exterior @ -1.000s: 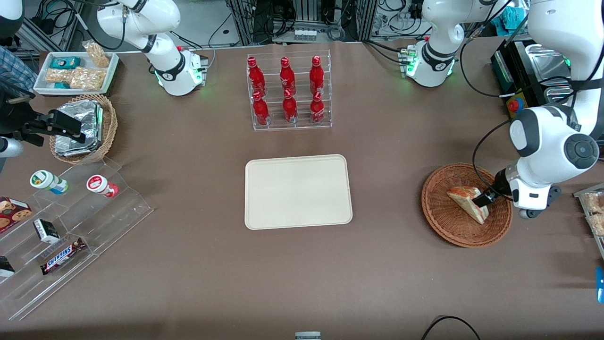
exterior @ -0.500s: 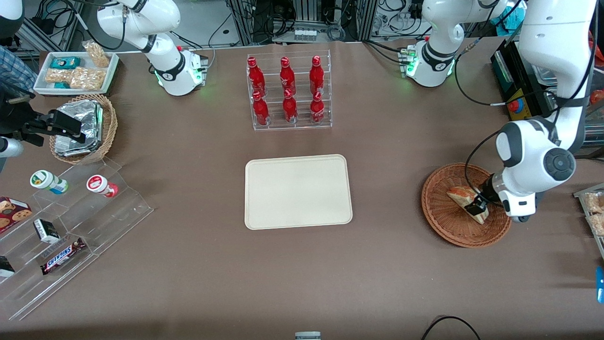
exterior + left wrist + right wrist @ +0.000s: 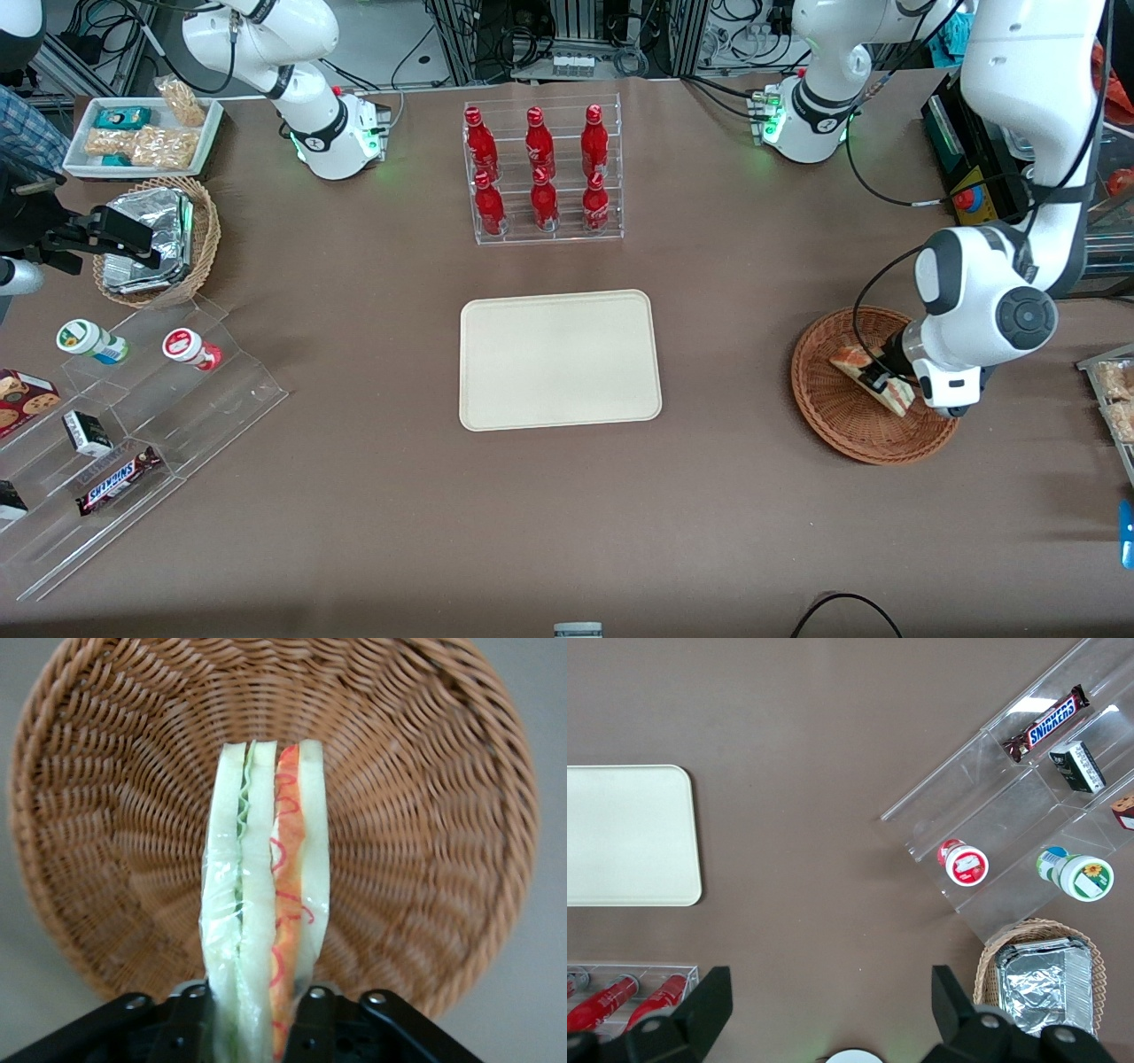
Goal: Place sandwich from basket to tray
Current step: 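Close the left gripper on the wrapped sandwich's edge, then lift the sandwich and carry it with the left gripper over the tray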
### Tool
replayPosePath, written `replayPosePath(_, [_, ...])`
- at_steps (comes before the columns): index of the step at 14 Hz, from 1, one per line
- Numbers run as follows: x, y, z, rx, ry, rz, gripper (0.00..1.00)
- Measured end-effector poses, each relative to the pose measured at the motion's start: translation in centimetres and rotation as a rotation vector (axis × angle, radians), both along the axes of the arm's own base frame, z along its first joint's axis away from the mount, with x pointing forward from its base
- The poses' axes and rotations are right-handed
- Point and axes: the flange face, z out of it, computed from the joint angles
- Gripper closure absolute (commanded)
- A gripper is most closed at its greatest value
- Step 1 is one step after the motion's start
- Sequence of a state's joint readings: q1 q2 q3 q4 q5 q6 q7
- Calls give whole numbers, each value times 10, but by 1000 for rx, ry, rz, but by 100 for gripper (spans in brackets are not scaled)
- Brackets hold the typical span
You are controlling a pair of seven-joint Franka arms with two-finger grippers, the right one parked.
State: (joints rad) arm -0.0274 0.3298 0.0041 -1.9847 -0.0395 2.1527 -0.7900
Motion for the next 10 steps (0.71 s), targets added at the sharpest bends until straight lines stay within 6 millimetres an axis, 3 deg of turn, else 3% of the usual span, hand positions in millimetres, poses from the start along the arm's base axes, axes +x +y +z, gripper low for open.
replayPosePath(2, [-2, -29, 32, -19, 23, -145, 98])
replayPosePath(5, [-5, -101, 61, -50, -3, -439, 99])
replayPosePath(7, [-12, -157, 61, -63, -7, -562, 100])
replayPosePath(10, [-27, -246, 44, -136, -7, -643, 100])
